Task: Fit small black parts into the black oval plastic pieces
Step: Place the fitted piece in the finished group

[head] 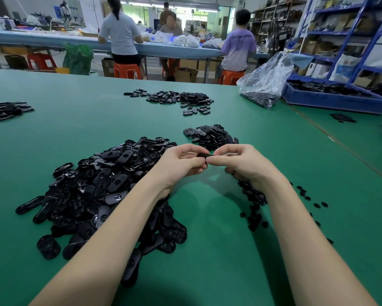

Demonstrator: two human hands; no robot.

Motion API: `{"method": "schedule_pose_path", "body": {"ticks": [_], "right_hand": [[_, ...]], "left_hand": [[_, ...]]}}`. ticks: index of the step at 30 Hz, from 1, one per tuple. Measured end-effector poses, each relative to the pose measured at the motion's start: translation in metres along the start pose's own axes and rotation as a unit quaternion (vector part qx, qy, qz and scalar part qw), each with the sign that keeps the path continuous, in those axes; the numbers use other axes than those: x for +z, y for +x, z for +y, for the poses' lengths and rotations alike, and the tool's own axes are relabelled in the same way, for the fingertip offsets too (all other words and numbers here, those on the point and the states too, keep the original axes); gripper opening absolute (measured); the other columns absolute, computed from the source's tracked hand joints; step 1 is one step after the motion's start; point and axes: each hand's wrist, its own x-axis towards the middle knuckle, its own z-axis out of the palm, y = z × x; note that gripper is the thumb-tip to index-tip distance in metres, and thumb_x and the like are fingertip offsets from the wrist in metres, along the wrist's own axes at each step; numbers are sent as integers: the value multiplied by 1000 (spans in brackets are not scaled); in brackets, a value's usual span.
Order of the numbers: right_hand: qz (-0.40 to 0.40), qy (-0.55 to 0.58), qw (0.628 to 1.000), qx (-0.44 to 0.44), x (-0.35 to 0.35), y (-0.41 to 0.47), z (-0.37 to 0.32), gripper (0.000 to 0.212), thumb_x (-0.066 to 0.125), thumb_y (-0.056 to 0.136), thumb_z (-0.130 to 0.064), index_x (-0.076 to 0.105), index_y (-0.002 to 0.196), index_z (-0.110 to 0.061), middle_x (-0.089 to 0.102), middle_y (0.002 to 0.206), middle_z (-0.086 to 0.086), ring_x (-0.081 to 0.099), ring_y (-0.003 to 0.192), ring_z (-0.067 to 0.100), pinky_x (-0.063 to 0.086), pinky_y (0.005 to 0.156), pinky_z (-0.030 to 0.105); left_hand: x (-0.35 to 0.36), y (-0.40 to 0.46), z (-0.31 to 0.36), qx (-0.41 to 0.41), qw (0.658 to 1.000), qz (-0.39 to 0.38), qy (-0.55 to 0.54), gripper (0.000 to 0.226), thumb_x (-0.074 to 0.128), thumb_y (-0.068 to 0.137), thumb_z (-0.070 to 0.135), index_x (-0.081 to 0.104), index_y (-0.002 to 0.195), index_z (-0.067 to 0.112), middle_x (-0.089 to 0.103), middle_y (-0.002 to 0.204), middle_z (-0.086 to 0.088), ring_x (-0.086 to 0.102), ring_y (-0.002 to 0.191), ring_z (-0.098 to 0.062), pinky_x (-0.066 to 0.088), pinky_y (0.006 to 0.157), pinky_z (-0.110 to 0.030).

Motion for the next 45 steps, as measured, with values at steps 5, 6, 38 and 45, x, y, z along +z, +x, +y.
{"method": "schedule_pose_path", "body": {"ticks": [5, 6, 38, 45], "right_hand": [[-2, -15, 1000, -20, 1, -1, -6, 17, 87, 78, -26, 74, 67, -30, 58, 65, -8, 42, 50, 7, 32, 45, 16], [4, -20, 1000, -22, 1, -1, -6, 16, 86, 78, -24, 74, 68, -28, 57, 65, -8, 42, 51, 7, 33, 47, 17], [197, -233, 943, -133, 14, 10, 11, 13, 77, 77, -45, 70, 87, -41, 70, 79, -28, 60, 71, 0, 49, 68, 29], [288, -262, 920, -45, 4, 52, 4, 18, 73, 84, -44, 75, 96, -31, 76, 96, -13, 69, 99, 16, 43, 74, 26]], "left_hand": [[-2, 0, 2, -8, 1000, 19, -3, 14, 68, 89, -5, 72, 95, 8, 75, 80, -7, 71, 73, -12, 55, 68, -18], [-2, 0, 2, -8, 1000, 24, 0, 14, 69, 89, -4, 72, 94, 8, 75, 79, -7, 71, 73, -12, 56, 68, -18], [-6, 14, -11, 8, 992, 127, -8, 10, 70, 91, 8, 67, 100, 11, 75, 70, 3, 71, 76, -13, 60, 81, -26], [-7, 16, -14, -2, 992, 124, 26, 4, 69, 92, 11, 67, 95, 11, 71, 63, 6, 67, 71, -13, 59, 78, -27]]}}
